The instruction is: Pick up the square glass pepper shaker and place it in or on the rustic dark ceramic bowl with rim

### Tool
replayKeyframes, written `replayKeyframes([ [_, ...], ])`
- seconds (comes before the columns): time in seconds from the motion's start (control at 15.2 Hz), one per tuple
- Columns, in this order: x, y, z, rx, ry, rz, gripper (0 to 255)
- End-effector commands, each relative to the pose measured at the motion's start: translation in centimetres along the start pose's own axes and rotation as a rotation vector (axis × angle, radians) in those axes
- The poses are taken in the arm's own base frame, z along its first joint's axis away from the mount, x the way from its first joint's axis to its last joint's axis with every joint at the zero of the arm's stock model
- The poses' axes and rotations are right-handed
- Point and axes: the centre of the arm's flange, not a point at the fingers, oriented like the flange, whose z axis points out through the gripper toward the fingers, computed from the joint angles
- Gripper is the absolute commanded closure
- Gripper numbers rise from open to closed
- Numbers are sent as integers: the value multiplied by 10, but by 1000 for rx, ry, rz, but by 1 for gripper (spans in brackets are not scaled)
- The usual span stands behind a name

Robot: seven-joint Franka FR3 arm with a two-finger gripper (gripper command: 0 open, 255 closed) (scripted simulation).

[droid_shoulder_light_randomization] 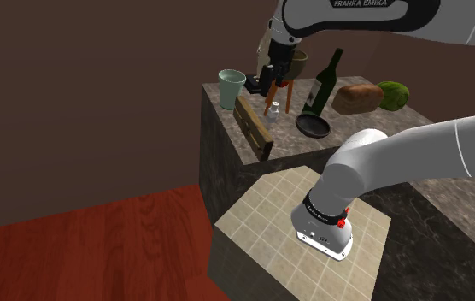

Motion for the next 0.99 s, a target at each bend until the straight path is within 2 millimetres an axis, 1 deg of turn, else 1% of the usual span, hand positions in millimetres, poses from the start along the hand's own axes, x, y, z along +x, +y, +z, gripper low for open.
replayKeyframes([
  [0.0, 6, 18, 17, 0, 8, 33, 0],
  [0.46, 24, 86, 76, 4, 31, 145, 0],
  [0.92, 35, 156, 135, 7, 54, 257, 0],
])
